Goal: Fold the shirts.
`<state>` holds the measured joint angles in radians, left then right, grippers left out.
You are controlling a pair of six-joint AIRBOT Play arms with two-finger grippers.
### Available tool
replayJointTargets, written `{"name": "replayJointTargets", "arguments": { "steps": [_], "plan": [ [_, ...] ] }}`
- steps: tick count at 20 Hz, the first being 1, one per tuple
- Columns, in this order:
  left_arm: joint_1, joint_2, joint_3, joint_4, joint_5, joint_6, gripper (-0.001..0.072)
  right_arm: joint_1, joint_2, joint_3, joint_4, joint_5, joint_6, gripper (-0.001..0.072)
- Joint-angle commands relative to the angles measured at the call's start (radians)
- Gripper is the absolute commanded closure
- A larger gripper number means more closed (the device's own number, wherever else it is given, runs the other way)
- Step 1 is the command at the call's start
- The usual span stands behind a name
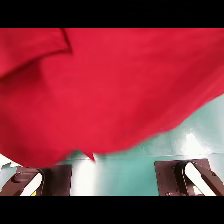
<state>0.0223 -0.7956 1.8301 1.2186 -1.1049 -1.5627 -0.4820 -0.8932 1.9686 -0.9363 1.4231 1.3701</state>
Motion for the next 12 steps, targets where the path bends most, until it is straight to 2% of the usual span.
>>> {"name": "replayJointTargets", "arguments": {
  "steps": [1,6,9,10,12],
  "plan": [
    [0.001,-0.135,-0.169,-0.008,-0.073,-0.004,0.0684,0.094,-0.122,-0.096,-0.017,0.092,0.048,0.0699],
    [-0.004,-0.466,-0.305,-0.026,-0.082,0.031,0.0684,0.26,-0.309,-0.439,-0.327,0.05,0.105,0.0699],
    [-0.018,-0.671,-0.311,-0.07,-0.063,0.087,0.0684,0.306,-0.458,-0.517,-0.346,-0.053,0.105,0.0699],
    [-0.017,-0.727,-0.311,-0.114,-0.036,0.127,0.0684,0.315,-0.509,-0.513,-0.345,-0.101,0.105,0.0699],
    [-0.014,-0.795,-0.307,-0.135,0.039,0.139,0.0684,0.315,-0.603,-0.454,-0.335,-0.157,0.106,0.0699]
  ]
}}
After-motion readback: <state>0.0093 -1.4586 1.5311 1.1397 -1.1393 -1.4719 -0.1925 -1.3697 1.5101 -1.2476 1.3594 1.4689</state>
